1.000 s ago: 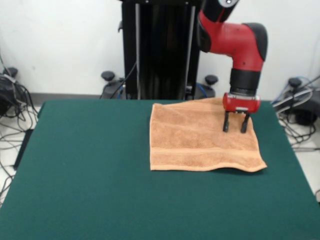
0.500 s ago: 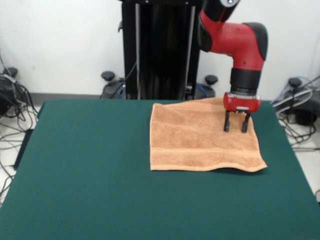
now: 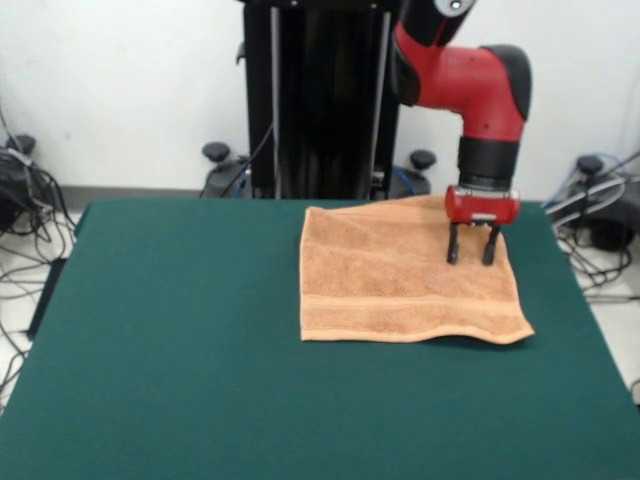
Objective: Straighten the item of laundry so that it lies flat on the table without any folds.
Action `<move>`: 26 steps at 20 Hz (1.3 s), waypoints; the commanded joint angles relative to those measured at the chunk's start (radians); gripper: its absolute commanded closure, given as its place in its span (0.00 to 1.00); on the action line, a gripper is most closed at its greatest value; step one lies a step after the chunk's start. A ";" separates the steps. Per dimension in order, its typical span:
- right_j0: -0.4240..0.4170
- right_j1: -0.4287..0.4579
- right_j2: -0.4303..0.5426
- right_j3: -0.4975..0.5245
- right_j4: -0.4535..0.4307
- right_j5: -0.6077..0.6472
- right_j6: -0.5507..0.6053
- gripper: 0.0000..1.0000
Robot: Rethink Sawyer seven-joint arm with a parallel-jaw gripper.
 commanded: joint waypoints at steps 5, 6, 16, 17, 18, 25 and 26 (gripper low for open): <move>0.035 0.111 0.031 -0.137 0.046 -0.022 0.169 1.00; 0.035 0.110 0.031 -0.136 0.045 -0.019 0.168 1.00; 0.059 0.115 0.020 -0.126 0.086 -0.045 0.184 1.00; 0.059 0.114 0.018 -0.130 0.081 -0.052 0.181 1.00; 0.058 0.114 0.016 -0.134 0.075 -0.059 0.179 1.00; 0.059 0.160 0.008 -0.206 0.111 -0.092 0.166 1.00; 0.062 0.166 0.007 -0.215 0.123 -0.104 0.166 1.00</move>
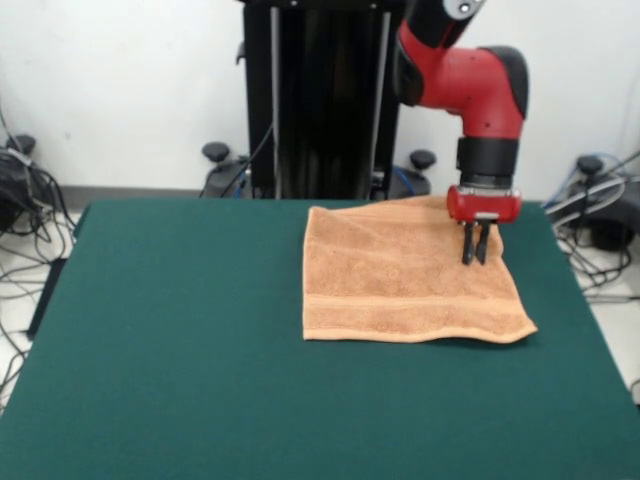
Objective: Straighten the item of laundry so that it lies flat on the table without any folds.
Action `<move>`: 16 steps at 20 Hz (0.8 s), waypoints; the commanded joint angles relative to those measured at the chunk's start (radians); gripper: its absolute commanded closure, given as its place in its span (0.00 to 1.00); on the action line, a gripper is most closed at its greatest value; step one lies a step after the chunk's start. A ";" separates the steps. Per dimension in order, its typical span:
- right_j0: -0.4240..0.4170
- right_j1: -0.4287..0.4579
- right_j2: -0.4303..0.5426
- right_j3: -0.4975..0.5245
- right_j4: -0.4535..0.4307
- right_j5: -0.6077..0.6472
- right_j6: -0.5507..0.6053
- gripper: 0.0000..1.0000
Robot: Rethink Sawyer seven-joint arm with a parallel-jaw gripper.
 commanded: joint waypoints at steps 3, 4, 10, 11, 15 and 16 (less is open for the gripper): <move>0.012 0.138 0.036 -0.210 0.145 -0.047 0.168 1.00; 0.013 0.135 0.035 -0.209 0.151 -0.054 0.167 1.00; -0.006 0.149 0.047 -0.245 0.132 -0.024 0.134 1.00; -0.018 0.144 0.050 -0.251 0.118 0.004 0.126 1.00; -0.062 0.155 0.072 -0.276 0.108 0.080 0.126 1.00; -0.070 0.146 0.074 -0.278 0.111 0.105 0.118 1.00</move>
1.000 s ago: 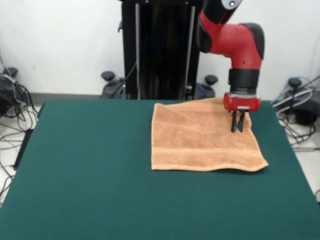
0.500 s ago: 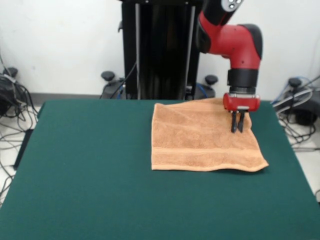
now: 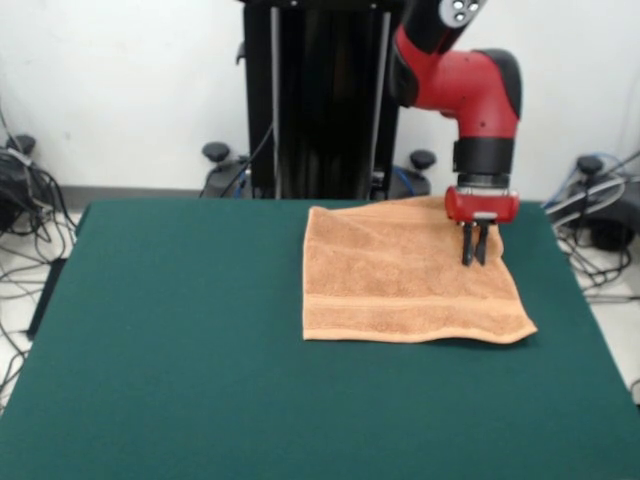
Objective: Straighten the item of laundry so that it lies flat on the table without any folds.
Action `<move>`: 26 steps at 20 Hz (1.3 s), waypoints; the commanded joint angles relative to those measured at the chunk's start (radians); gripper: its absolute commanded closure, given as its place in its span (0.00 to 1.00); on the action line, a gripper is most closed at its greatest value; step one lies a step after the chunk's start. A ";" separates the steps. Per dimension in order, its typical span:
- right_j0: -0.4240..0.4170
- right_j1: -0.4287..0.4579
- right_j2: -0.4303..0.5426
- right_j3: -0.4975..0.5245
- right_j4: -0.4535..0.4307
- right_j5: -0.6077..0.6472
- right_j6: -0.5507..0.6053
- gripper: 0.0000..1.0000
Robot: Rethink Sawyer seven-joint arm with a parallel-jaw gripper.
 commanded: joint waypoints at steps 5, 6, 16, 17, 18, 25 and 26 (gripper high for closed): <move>-0.094 0.006 0.098 -0.332 0.075 0.512 -0.017 1.00; -0.088 -0.006 0.099 -0.351 0.084 0.560 -0.033 1.00; -0.062 -0.007 0.051 -0.537 0.061 0.786 -0.022 1.00; -0.058 -0.002 0.043 -0.547 0.050 0.785 -0.007 1.00; -0.057 0.002 0.038 -0.558 0.040 0.783 0.003 1.00; -0.079 0.023 0.048 -0.607 -0.048 0.757 0.061 1.00; -0.078 0.023 0.045 -0.608 -0.055 0.753 0.071 1.00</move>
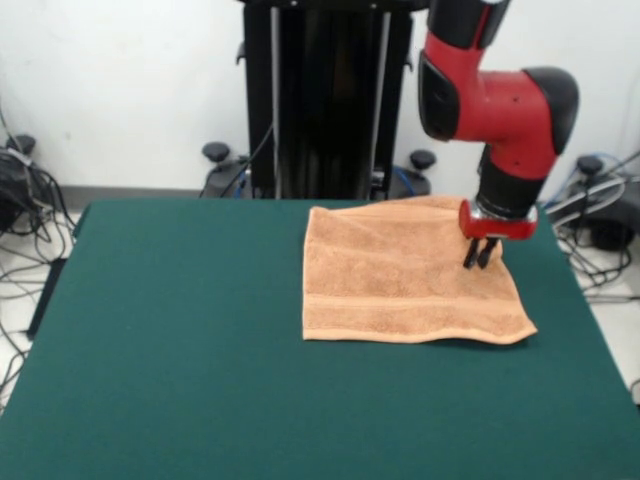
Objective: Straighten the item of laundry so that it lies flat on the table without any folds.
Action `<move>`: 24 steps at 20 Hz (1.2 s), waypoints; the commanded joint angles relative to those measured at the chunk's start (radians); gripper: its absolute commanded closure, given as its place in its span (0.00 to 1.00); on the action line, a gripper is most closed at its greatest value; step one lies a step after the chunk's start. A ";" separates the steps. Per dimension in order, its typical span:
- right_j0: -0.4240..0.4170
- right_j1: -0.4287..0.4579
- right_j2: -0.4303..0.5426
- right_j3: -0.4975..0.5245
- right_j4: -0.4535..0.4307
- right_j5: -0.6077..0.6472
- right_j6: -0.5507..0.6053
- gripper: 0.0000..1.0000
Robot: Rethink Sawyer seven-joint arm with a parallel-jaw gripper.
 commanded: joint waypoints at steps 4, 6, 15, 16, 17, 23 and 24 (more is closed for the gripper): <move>-0.034 0.185 0.049 -0.395 -0.017 -0.208 0.095 1.00; -0.036 0.185 0.049 -0.413 -0.034 -0.200 0.091 1.00; -0.039 0.188 0.065 -0.447 -0.038 -0.232 0.133 1.00; -0.037 0.189 0.064 -0.448 -0.034 -0.240 0.140 1.00; -0.035 0.190 0.062 -0.450 -0.032 -0.244 0.144 1.00; -0.018 0.192 0.040 -0.458 -0.026 -0.259 0.148 1.00; -0.015 0.193 0.035 -0.462 -0.026 -0.255 0.144 1.00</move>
